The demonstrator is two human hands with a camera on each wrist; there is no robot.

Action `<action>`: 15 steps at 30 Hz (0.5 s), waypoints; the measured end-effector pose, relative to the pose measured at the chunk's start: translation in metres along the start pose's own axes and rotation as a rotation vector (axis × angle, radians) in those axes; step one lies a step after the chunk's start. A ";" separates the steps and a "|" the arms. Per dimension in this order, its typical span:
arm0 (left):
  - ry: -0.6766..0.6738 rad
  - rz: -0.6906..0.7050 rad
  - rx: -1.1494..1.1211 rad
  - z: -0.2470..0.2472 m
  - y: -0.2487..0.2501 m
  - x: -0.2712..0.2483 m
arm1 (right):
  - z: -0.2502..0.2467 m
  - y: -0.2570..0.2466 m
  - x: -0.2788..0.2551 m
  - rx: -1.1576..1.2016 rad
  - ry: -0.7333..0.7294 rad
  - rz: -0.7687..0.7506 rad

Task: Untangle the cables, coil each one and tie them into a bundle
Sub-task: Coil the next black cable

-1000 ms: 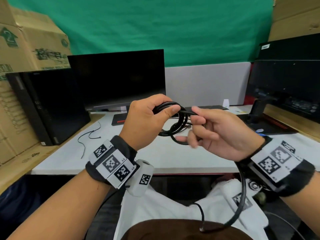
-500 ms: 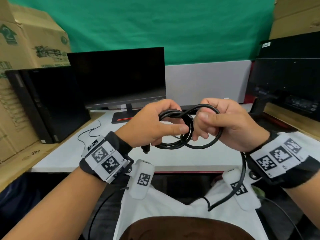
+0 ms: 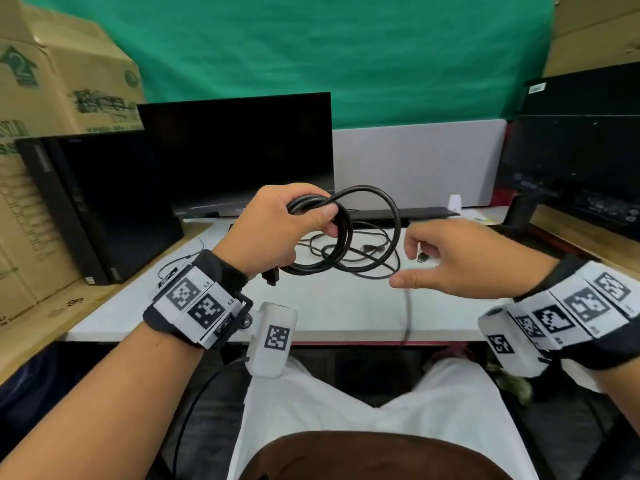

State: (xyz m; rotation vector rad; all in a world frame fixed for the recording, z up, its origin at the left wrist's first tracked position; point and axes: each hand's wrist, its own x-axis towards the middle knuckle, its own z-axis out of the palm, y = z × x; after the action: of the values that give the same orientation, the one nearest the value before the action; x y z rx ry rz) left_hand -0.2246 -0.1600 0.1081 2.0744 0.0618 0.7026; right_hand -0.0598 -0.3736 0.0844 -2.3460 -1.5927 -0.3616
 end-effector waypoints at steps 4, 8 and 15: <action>0.000 -0.009 -0.025 0.001 0.000 0.000 | 0.020 0.013 0.002 -0.045 -0.243 0.197; 0.040 -0.012 -0.031 0.011 -0.004 0.001 | 0.026 -0.014 0.002 0.632 -0.257 0.071; 0.243 0.101 0.059 0.025 -0.015 0.003 | 0.035 -0.058 0.008 1.152 0.160 0.030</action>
State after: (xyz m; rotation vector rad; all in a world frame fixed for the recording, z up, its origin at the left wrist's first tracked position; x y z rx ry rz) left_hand -0.2065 -0.1700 0.0871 2.0492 0.1164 1.0244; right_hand -0.1095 -0.3339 0.0600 -1.3898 -1.1729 0.3148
